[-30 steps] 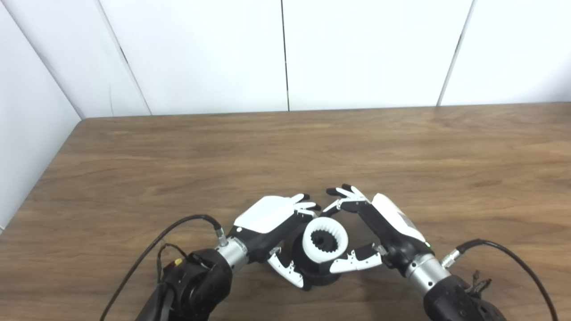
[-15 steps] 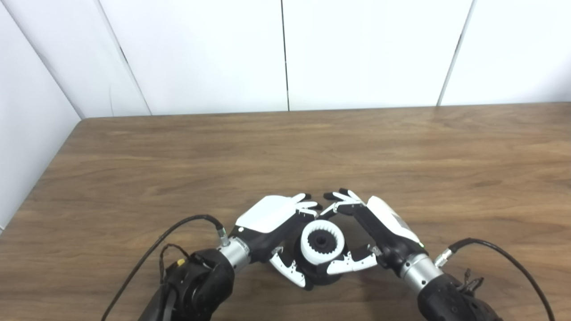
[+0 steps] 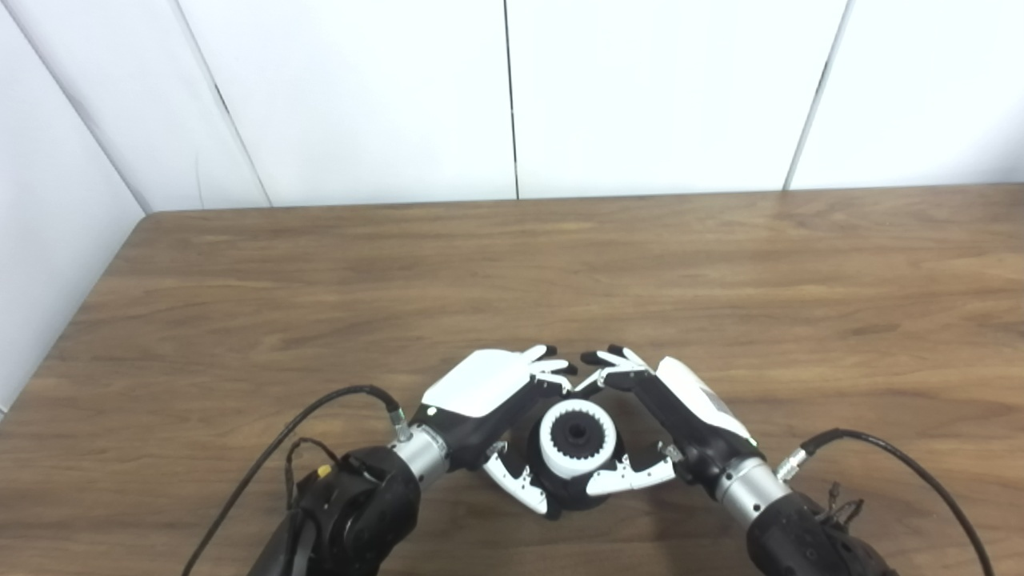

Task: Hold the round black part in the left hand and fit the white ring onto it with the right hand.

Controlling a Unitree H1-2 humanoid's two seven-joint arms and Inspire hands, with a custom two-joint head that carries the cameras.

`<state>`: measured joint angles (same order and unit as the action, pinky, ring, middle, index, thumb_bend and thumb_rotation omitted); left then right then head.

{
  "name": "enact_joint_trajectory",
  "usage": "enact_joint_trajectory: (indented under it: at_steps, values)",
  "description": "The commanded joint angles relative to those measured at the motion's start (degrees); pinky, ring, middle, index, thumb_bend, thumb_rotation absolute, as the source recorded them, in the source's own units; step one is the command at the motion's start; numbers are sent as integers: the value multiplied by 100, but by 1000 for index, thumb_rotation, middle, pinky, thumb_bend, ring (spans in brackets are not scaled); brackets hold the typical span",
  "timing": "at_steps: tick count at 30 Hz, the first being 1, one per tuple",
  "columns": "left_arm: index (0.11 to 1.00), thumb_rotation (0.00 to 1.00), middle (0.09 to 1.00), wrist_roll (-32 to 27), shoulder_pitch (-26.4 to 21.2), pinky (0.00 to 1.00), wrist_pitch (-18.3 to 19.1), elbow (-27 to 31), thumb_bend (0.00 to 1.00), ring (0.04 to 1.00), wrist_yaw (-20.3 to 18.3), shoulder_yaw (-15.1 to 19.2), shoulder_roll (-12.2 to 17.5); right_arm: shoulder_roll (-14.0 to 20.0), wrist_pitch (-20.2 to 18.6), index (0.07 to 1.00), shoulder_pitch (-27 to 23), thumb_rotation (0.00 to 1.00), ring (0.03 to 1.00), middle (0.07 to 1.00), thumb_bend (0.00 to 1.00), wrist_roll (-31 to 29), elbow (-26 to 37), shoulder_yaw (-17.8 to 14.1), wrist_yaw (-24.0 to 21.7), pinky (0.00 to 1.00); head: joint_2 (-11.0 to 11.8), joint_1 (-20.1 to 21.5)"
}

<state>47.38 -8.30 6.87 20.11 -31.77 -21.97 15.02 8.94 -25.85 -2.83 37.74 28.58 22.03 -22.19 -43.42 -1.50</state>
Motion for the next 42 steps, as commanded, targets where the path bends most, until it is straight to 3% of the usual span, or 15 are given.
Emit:
enact_joint_trajectory:
  at_steps: [1, 7, 16, 27, 36, 39, 42]
  values:
    - [618, 233, 917, -16, -150, 940, -45, 183, 836, 989, 154, 79, 7, 3, 182, 643, -39, 362, 985, 904, 831, -32, 47, -6, 62, 896, -9, -6]
    - [616, 247, 918, -19, -142, 946, -43, 176, 841, 990, 154, 87, 11, 41, 169, 759, -49, 426, 989, 914, 988, -163, 38, -34, 33, 892, -4, 12]
    - [614, 235, 919, 12, -149, 944, -20, 167, 840, 994, 144, 85, 1, -74, 274, 876, 7, 500, 1000, 946, 1000, -639, 42, -269, 255, 929, -3, -3]
    - [613, 262, 915, 1, -151, 939, -114, 106, 837, 989, 227, 107, 41, -151, 225, 890, 63, 534, 1000, 956, 1000, -1132, 139, -650, 456, 982, 26, 3]
    - [614, 257, 921, 28, -153, 941, -70, 131, 829, 989, 166, 154, 85, -32, 255, 884, -7, 557, 1000, 952, 1000, -1154, 71, -896, 568, 983, 51, 6]
    - [616, 254, 921, 10, -146, 939, -47, 158, 830, 989, 136, 184, 110, -43, 240, 881, 20, 589, 992, 946, 1000, -1318, 37, -1088, 661, 981, 60, 28]
    - [630, 259, 925, -63, -149, 941, -9, 186, 835, 991, 61, 224, 159, -207, 260, 878, 77, 564, 989, 953, 1000, -1874, -39, -1459, 782, 978, 74, 45]
